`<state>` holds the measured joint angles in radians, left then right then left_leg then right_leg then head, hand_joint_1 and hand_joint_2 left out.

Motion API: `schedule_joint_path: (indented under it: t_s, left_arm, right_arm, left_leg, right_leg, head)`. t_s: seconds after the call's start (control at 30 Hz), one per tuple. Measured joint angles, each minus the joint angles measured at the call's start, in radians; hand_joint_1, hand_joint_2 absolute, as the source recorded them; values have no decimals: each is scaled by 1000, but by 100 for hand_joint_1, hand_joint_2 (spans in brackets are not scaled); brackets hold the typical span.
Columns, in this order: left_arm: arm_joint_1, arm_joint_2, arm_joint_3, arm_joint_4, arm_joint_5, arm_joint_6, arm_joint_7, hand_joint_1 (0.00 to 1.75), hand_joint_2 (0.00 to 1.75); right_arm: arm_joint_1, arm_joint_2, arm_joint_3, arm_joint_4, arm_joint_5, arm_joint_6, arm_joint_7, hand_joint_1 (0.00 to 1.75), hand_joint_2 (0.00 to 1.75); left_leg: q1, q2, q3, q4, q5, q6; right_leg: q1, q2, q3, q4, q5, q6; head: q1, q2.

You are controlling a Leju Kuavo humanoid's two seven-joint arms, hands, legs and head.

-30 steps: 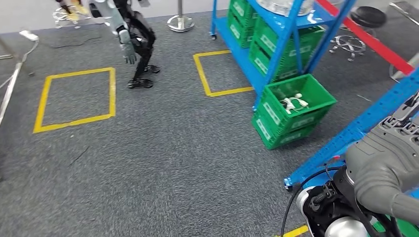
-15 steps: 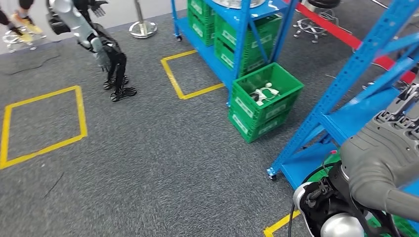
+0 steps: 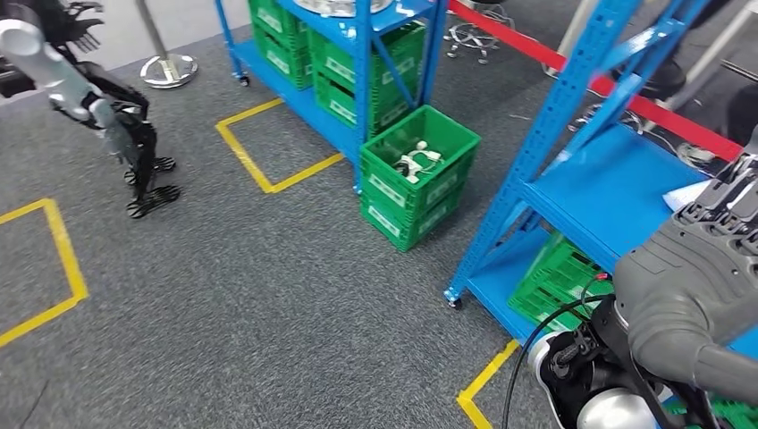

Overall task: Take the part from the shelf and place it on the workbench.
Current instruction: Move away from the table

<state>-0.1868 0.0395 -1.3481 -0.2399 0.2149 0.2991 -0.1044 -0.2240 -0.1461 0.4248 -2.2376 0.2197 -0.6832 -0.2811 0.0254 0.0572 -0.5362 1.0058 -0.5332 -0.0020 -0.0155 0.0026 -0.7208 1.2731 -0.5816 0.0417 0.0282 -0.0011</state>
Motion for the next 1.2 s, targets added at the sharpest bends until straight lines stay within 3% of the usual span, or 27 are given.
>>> schedule_joint_path:
  t_s: [0.07,0.13,0.2,0.23,0.27,0.33,0.37,0.4,0.47,0.5,0.57,0.63,0.7,0.77,0.8,0.83,0.9,0.97,1.0,1.03,1.13,1.2]
  left_arm:
    - [-2,-1,0,0,-1,0,0,0,0]
    - [-5,-3,-1,-1,-2,0,0,0,0]
    - [-7,-3,-3,-3,-4,-1,-1,0,0]
    - [-8,-3,-4,-5,-4,-1,-1,0,0]
    - [-9,-3,-5,-6,-4,-2,-1,0,0]
    - [-11,-4,-6,-7,-5,-2,-1,0,0]
    - [-11,-4,-6,-8,-5,-2,-1,0,0]
    - [-9,-4,-7,-8,-5,-2,-1,0,0]
    - [-3,-4,-8,-8,-5,-3,-1,0,0]
    - [-1,-4,-8,-8,-5,-3,-1,0,0]
    - [0,-4,-10,-8,-5,-3,-1,0,0]
    - [1,-3,-13,-8,-5,-4,-1,0,0]
    - [2,-1,-15,-7,-5,-6,-1,0,0]
    - [2,-1,-16,-8,-6,-7,-1,0,0]
    - [1,0,-16,-8,-7,-7,-1,0,0]
    - [1,-1,-16,-8,-8,-7,-1,0,0]
    - [2,-2,-16,-8,-11,-8,-2,0,0]
    - [4,-2,-17,-8,-14,-8,-2,0,0]
    - [4,-1,-17,-8,-16,-8,-2,0,0]
    - [3,-1,-17,-8,-17,-8,-2,0,0]
    - [-3,-4,-17,-8,-19,-8,-4,0,0]
    - [-6,-6,-17,-8,-21,-8,-4,0,0]
  right_arm:
    - [0,0,1,1,0,0,1,0,0]
    - [-1,0,2,2,0,0,2,0,0]
    - [-2,0,3,2,-1,0,2,0,0]
    - [-3,0,4,1,-1,0,2,0,0]
    - [-2,-1,4,1,-1,0,3,0,0]
    - [-4,-1,4,1,-1,0,3,0,0]
    - [-5,-1,5,1,-1,0,3,0,0]
    - [-5,-1,5,1,-1,0,3,0,0]
    - [-4,-1,6,2,-1,0,3,0,0]
    - [-4,-1,7,2,-1,0,3,0,0]
    - [-5,-1,8,2,-1,0,3,0,0]
    - [-6,-1,10,3,-2,0,3,0,0]
    - [-9,-1,11,4,-2,0,4,0,0]
    - [-11,-1,14,6,-5,0,6,0,0]
    - [-13,-1,15,7,-7,0,8,0,0]
    - [-17,-2,16,7,-9,0,10,0,0]
    - [-22,-3,19,10,-10,0,11,0,0]
    - [-21,-4,23,13,-11,0,11,0,0]
    - [-21,-4,25,15,-10,0,11,0,0]
    - [-21,-5,26,16,-10,0,11,0,0]
    - [-22,-6,29,18,-10,0,11,0,0]
    - [-24,-7,31,18,-9,0,12,0,0]
  left_leg:
    - [-1,25,16,0,-12,-5]
    - [-4,43,27,0,-23,-13]
    - [-8,58,32,-2,-29,-24]
    - [-9,67,35,-4,-31,-29]
    - [-7,58,38,-5,-35,-34]
    - [-2,-7,26,30,-63,-41]
    - [0,-46,-1,80,-89,-43]
    - [0,-68,-38,146,-116,-43]
    - [-1,-68,-113,261,-144,-43]
    - [-1,-65,-132,274,-129,-43]
    - [0,-76,-117,195,-46,-39]
    - [6,-135,-75,81,19,-33]
    - [6,-171,-53,36,23,-27]
    - [3,-144,-44,26,20,-19]
    - [4,-128,-39,21,20,-14]
    - [5,-109,-33,16,19,-9]
    - [4,-68,-22,10,14,0]
    - [1,-27,-15,10,5,4]
    - [0,-9,-11,10,0,3]
    - [-1,7,-6,11,-4,2]
    - [-3,40,14,10,-20,-8]
    - [-7,56,19,9,-26,-18]
  right_leg:
    - [0,-16,43,-97,75,-4]
    - [8,-50,100,-210,120,-14]
    - [17,-65,118,-247,113,-26]
    - [18,-58,118,-254,110,-32]
    - [16,-50,119,-257,110,-38]
    - [11,-33,125,-267,112,-49]
    - [9,-24,129,-270,113,-54]
    - [10,-15,130,-270,111,-57]
    - [12,10,132,-270,108,-62]
    - [13,25,134,-269,106,-63]
    - [13,55,142,-266,99,-60]
    - [11,83,147,-259,90,-51]
    - [5,108,141,-254,86,-38]
    - [-2,133,135,-255,87,-25]
    - [-1,124,131,-250,83,-19]
    - [1,101,120,-229,71,-14]
    - [5,35,70,-130,24,-4]
    - [3,7,5,-13,-15,2]
    - [2,2,-10,11,-13,3]
    - [1,-2,-5,-4,10,3]
    - [7,-40,83,-181,104,-9]
    - [16,-66,114,-244,112,-23]
  head:
    - [7,0]
    - [13,0]
    - [14,0]
    - [13,0]
    - [12,0]
    - [8,0]
    - [2,0]
    - [-5,0]
    - [-17,0]
    - [-22,0]
    - [-29,0]
    - [-33,0]
    - [-33,0]
    - [-33,0]
    - [-30,0]
    - [-25,0]
    - [-12,0]
    - [-3,0]
    - [-1,0]
    - [1,0]
    - [12,0]
    - [14,0]
